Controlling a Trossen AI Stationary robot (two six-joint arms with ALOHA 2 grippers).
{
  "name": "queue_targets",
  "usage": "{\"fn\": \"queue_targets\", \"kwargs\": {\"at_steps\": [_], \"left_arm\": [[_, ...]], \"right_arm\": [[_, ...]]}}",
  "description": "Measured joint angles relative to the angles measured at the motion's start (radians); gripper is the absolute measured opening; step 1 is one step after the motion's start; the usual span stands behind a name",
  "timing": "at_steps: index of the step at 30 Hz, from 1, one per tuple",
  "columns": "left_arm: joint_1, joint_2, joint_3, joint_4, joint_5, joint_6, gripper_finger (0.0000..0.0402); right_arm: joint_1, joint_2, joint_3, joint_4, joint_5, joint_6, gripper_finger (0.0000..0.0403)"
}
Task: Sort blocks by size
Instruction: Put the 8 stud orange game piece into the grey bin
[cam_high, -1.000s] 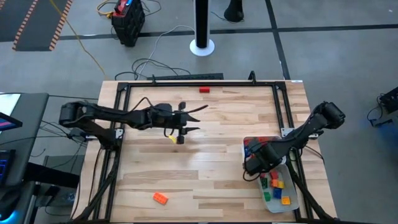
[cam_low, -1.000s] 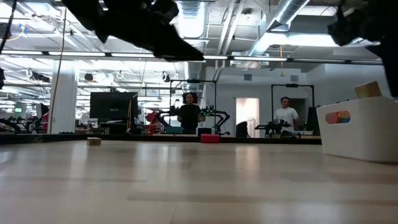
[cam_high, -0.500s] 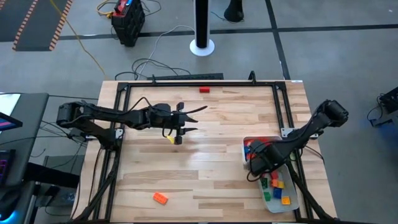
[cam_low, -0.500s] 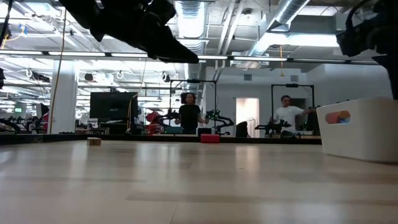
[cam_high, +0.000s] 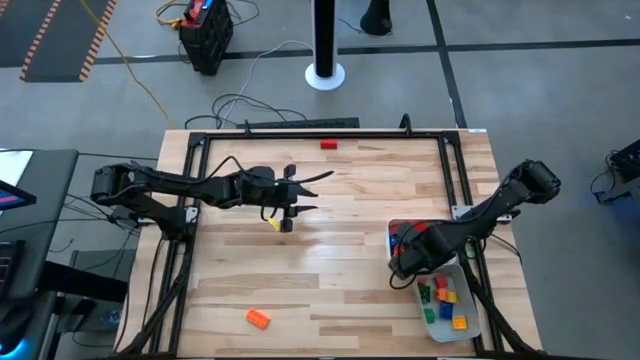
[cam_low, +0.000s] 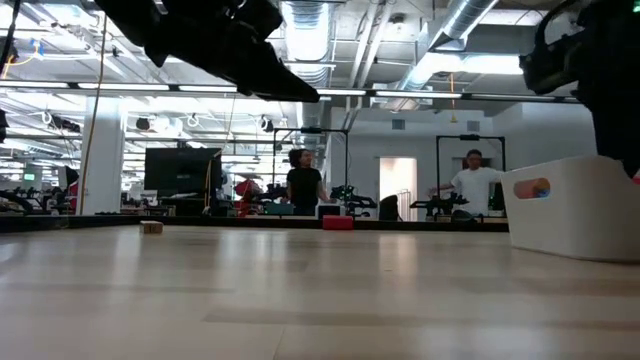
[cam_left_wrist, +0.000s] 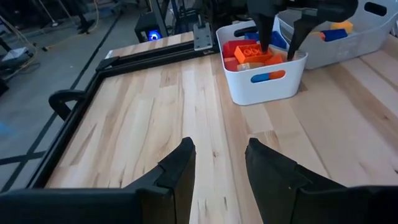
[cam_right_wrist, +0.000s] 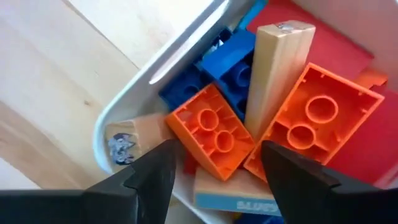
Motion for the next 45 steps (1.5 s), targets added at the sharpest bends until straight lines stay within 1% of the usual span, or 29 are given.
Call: {"fn": "queue_targets", "kwargs": {"at_steps": [2, 5, 9, 14, 24, 28, 32, 35, 40, 45], "left_arm": [[0.0, 0.0, 0.0, -0.005, 0.0, 0.0, 0.0132], [0.0, 0.0, 0.0, -0.011, 0.0, 0.005, 0.0132], [0.0, 0.0, 0.0, -0.011, -0.014, 0.023, 0.0132], [0.0, 0.0, 0.0, -0.011, -0.053, 0.04, 0.0132], [0.0, 0.0, 0.0, -0.011, -0.076, 0.059, 0.0132], [0.0, 0.0, 0.0, -0.014, -0.085, 0.076, 0.0132], [0.0, 0.0, 0.0, -0.014, -0.085, 0.081, 0.0132], [0.0, 0.0, 0.001, -0.014, -0.092, 0.081, 0.0132], [0.0, 0.0, 0.001, -0.021, -0.095, 0.08, 0.0132], [0.0, 0.0, 0.001, -0.021, -0.095, 0.079, 0.0132]], "right_arm": [[-0.011, 0.0, -0.017, 0.041, -0.001, -0.055, 0.0266], [-0.025, 0.0, -0.022, 0.031, -0.002, -0.128, 0.0264], [-0.02, 0.001, -0.022, 0.023, 0.008, -0.296, 0.0253], [-0.018, 0.001, -0.022, 0.005, 0.018, -0.444, 0.0223], [-0.038, 0.001, -0.022, 0.047, 0.018, -0.682, 0.0156], [-0.045, 0.001, -0.022, 0.038, 0.016, -0.704, 0.0135], [-0.06, 0.001, -0.022, 0.038, -0.025, -0.704, 0.0108], [-0.071, 0.001, -0.022, 0.038, -0.044, -0.704, 0.0079], [-0.077, 0.001, -0.022, 0.037, -0.075, -0.708, 0.0016], [-0.077, 0.001, -0.017, 0.017, -0.08, -0.682, 0.0013]]}}
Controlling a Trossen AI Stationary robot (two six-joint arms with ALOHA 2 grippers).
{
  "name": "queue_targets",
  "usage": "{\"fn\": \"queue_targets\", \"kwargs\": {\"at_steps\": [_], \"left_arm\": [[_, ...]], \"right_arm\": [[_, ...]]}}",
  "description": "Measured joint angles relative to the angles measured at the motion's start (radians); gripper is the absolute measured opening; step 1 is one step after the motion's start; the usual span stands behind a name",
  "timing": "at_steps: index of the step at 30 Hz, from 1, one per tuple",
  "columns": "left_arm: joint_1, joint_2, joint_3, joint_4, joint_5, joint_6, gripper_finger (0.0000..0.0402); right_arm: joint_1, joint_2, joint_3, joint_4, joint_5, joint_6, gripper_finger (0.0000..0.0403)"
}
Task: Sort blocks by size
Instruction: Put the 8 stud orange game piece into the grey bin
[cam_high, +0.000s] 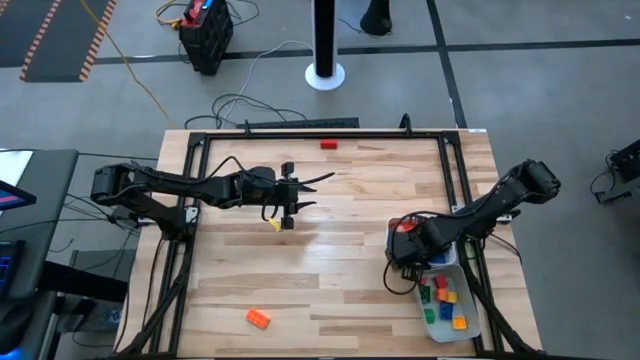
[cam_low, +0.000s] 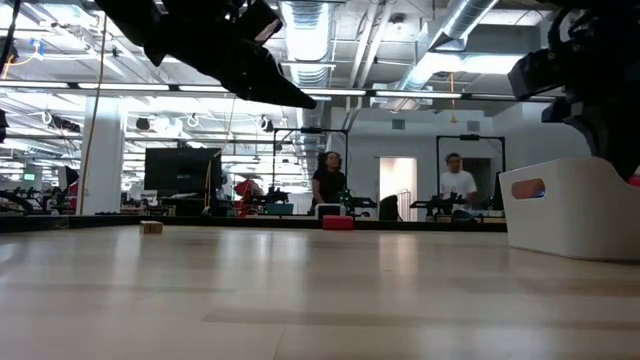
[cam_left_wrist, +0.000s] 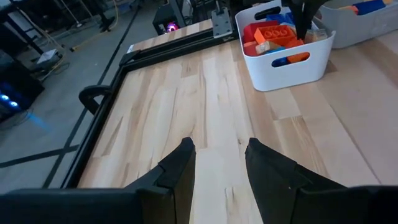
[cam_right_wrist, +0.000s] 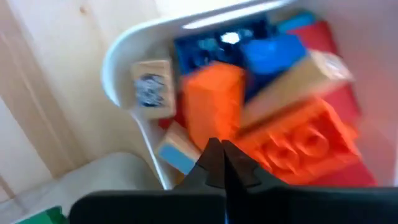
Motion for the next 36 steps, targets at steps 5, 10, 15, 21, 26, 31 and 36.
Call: {"fn": "queue_targets", "kwargs": {"at_steps": [5, 10, 15, 21, 26, 31, 36], "left_arm": [[0.0, 0.0, 0.0, 0.001, -0.009, 0.005, 0.0132], [0.0, 0.0, 0.0, 0.002, -0.012, 0.005, 0.0132], [0.0, 0.0, 0.0, 0.009, -0.012, 0.005, 0.0132], [-0.001, 0.0, 0.0, 0.01, -0.012, 0.002, 0.0132], [-0.001, 0.0, 0.0, -0.006, -0.011, 0.003, 0.0132], [-0.001, 0.0, 0.0, 0.0, -0.011, 0.005, 0.0132], [-0.001, 0.0, 0.0, 0.002, -0.011, 0.005, 0.0132]], "right_arm": [[0.012, 0.0, 0.069, -0.133, 0.005, 0.059, 0.0011], [0.041, 0.0, 0.136, -0.187, 0.017, 0.093, 0.0011], [0.063, 0.0, 0.142, -0.107, 0.068, 0.144, 0.0029], [0.032, 0.0, 0.094, -0.022, 0.099, 0.128, 0.0145], [0.012, 0.001, 0.053, -0.041, 0.076, 0.094, 0.0213], [0.035, 0.002, 0.052, 0.0, 0.076, -0.009, 0.0211], [0.038, 0.022, 0.014, 0.047, 0.075, -0.076, 0.0195]]}}
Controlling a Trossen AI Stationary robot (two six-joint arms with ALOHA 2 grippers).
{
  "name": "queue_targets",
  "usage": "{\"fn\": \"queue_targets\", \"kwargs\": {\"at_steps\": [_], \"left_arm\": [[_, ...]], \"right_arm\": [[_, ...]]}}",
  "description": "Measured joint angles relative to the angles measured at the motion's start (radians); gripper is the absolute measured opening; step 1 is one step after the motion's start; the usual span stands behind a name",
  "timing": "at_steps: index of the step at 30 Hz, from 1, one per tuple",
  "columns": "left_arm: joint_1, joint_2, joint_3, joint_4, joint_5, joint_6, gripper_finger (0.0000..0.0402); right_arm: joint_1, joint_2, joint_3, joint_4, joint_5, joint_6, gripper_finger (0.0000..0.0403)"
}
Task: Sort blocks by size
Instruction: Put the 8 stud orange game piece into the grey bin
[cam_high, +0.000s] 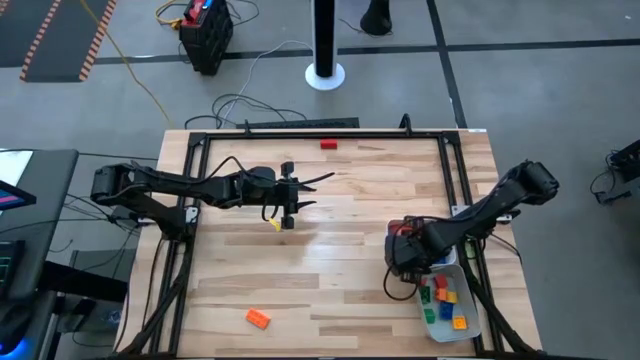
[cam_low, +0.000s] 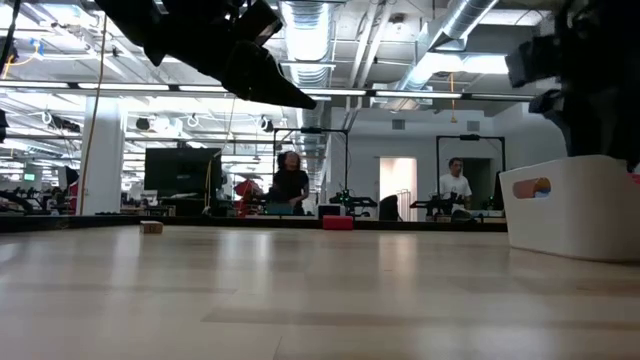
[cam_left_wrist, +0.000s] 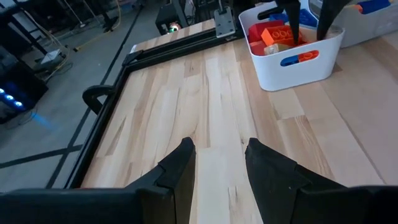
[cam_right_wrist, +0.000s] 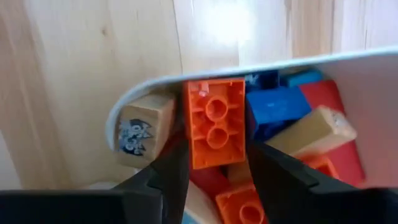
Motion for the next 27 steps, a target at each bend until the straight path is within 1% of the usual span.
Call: {"fn": "queue_targets", "kwargs": {"at_steps": [3, 9, 16, 20, 22, 26, 27], "left_arm": [[0.0, 0.0, 0.0, 0.0, 0.0, -0.001, 0.0132], [0.0, 0.0, 0.0, 0.0, 0.0, -0.005, 0.0132], [0.0, 0.0, 0.0, -0.011, 0.0, -0.014, 0.0132], [0.0, 0.0, 0.0, -0.027, 0.0, -0.013, 0.0132], [0.0, 0.0, 0.0, -0.038, 0.0, -0.007, 0.0132], [0.0, 0.0, 0.0, -0.047, 0.0, -0.004, 0.0132], [0.0, 0.0, 0.0, -0.047, 0.0, -0.004, 0.0132]], "right_arm": [[-0.013, 0.006, -0.021, 0.037, -0.008, -0.039, 0.0196], [-0.059, 0.006, -0.021, 0.068, -0.021, -0.122, 0.0217], [-0.109, 0.069, -0.02, 0.075, -0.076, -0.225, 0.0222], [-0.121, 0.092, -0.016, 0.076, -0.078, -0.256, 0.0212], [-0.121, 0.098, -0.016, 0.078, -0.077, -0.265, 0.0199], [-0.119, 0.098, -0.017, 0.077, -0.078, -0.273, 0.016], [-0.12, 0.098, -0.017, 0.077, -0.078, -0.273, 0.016]]}}
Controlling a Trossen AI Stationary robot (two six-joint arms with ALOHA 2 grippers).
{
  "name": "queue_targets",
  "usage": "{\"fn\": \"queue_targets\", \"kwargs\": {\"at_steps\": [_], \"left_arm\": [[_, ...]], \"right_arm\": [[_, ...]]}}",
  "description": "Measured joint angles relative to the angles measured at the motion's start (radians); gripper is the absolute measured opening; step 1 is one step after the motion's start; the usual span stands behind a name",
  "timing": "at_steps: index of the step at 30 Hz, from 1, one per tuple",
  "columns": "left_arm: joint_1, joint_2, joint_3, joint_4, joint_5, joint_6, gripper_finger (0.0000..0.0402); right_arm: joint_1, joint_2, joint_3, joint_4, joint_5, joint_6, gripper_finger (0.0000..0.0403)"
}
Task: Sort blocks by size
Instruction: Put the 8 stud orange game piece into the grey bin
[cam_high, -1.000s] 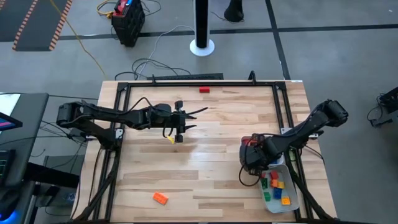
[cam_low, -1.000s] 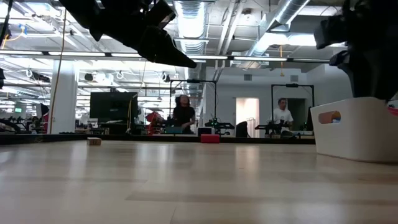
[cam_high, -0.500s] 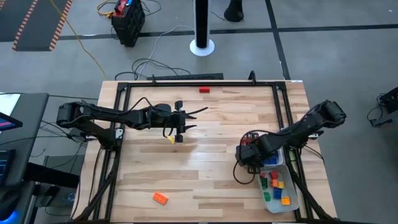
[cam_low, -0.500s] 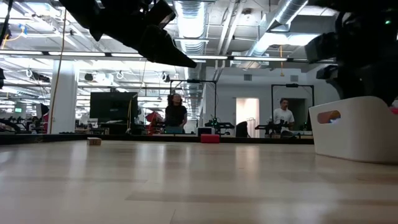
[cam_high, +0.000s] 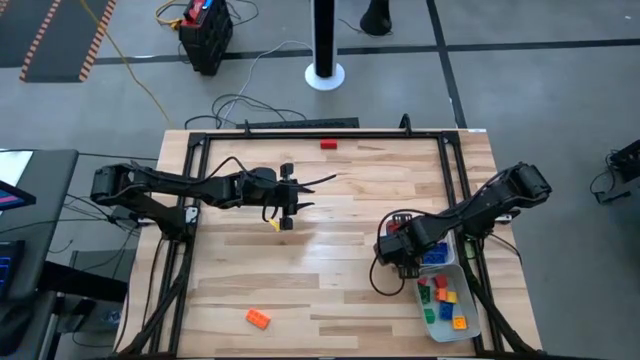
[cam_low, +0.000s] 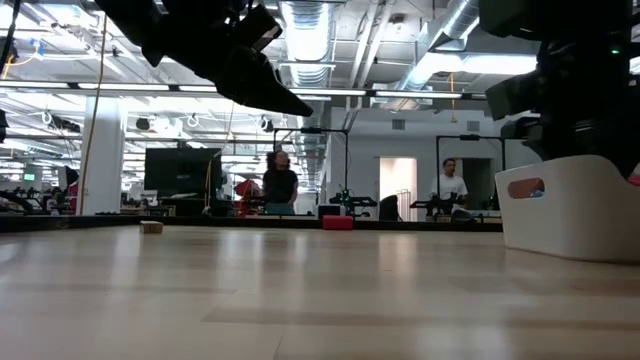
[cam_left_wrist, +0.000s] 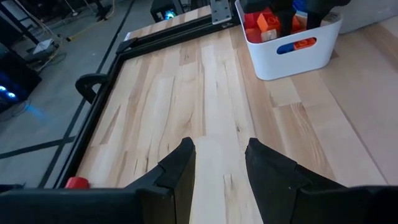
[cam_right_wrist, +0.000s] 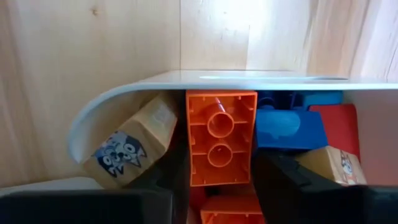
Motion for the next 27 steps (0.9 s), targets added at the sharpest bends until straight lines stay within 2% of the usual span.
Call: {"fn": "queue_targets", "kwargs": {"at_steps": [4, 18, 27], "left_arm": [[0.0, 0.0, 0.0, 0.001, 0.0, 0.0, 0.0132], [0.0, 0.0, 0.0, 0.006, 0.0, -0.003, 0.0132], [0.0, 0.0, 0.0, 0.008, 0.0, -0.009, 0.0132]], "right_arm": [[0.0, -0.002, 0.008, -0.011, 0.0, 0.008, 0.016], [0.0, 0.002, 0.143, -0.269, 0.034, 0.089, 0.0159], [-0.001, 0.001, 0.164, -0.327, 0.016, 0.106, 0.0161]]}}
